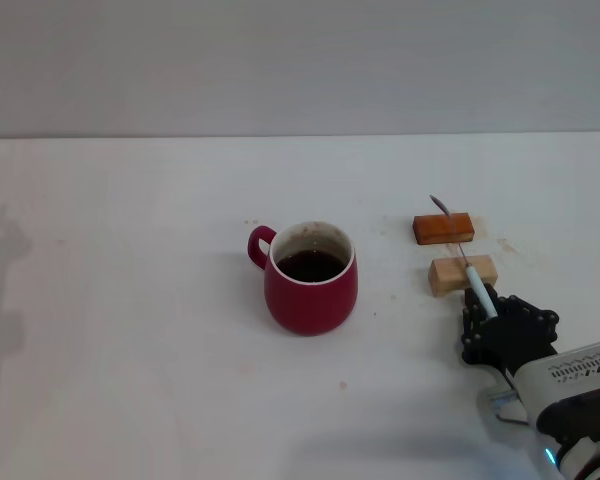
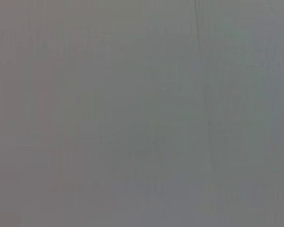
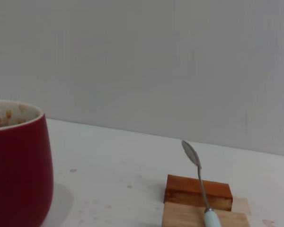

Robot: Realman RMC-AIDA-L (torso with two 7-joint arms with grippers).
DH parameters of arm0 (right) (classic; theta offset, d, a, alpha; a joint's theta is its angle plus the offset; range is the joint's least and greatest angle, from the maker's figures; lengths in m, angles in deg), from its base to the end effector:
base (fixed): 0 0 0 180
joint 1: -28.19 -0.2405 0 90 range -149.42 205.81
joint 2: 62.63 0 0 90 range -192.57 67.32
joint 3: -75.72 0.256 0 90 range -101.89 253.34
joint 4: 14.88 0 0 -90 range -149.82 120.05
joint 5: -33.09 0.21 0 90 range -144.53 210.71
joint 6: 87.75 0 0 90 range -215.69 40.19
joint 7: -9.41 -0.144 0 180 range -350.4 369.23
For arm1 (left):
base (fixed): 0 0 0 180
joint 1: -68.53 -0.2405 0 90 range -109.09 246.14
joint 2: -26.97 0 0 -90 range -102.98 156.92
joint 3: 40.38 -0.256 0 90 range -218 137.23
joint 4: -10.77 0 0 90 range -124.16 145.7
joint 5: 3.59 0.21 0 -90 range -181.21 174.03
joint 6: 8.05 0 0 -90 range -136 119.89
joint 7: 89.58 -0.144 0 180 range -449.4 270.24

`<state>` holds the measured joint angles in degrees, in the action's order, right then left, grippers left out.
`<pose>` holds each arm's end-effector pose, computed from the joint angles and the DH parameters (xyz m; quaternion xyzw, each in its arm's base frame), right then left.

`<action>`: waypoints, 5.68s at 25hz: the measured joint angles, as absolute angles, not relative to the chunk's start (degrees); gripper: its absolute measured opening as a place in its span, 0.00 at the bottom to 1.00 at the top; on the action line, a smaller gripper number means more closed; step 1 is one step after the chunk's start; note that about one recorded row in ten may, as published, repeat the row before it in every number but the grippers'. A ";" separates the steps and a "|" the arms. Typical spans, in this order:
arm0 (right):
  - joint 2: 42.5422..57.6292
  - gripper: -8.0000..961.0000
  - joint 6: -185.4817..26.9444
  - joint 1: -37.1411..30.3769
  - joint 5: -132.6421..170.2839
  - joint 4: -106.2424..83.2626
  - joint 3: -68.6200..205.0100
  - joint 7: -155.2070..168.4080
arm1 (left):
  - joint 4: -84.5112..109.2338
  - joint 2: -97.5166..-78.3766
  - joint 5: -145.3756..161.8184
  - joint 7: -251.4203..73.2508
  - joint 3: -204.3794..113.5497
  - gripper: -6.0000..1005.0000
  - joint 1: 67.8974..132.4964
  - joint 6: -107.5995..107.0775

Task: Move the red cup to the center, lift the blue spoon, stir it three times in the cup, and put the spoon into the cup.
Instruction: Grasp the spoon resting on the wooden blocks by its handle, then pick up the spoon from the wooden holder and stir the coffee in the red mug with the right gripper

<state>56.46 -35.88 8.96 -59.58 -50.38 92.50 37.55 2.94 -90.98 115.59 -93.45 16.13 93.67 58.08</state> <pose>0.2937 0.2716 -0.1211 -0.7785 0.2726 0.1603 0.5421 -0.3651 0.3337 0.0359 -0.5935 -0.2335 -0.2264 0.7362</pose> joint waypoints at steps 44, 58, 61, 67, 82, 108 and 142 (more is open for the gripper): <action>55.45 0.15 -16.68 10.57 -60.94 -58.36 94.19 41.95 | 3.13 -91.06 115.59 -93.45 16.40 0.16 94.12 56.19; 51.12 0.15 -17.99 10.74 -73.73 -67.09 99.17 32.07 | 3.91 -90.97 115.16 -94.59 16.68 0.16 94.88 53.50; 49.61 0.15 -18.24 11.14 -77.74 -68.02 99.20 28.54 | 3.92 -91.00 115.15 -94.98 16.74 0.16 94.89 53.50; 44.48 0.15 -22.30 12.89 -82.16 -73.73 99.30 25.35 | 3.89 -91.01 115.15 -95.00 16.75 0.16 94.90 53.50; 36.22 0.15 -59.93 30.41 -105.18 -104.12 120.85 25.72 | 3.76 -91.06 115.13 -95.04 17.38 0.16 95.19 53.12; 51.87 0.15 -128.04 25.05 -114.43 -128.47 148.02 28.69 | 4.37 -90.79 115.07 -95.03 19.03 0.16 96.32 51.52; 55.78 0.15 -172.20 -4.55 -104.84 -114.16 174.10 34.47 | 4.88 -90.73 115.06 -95.60 19.03 0.16 97.67 51.53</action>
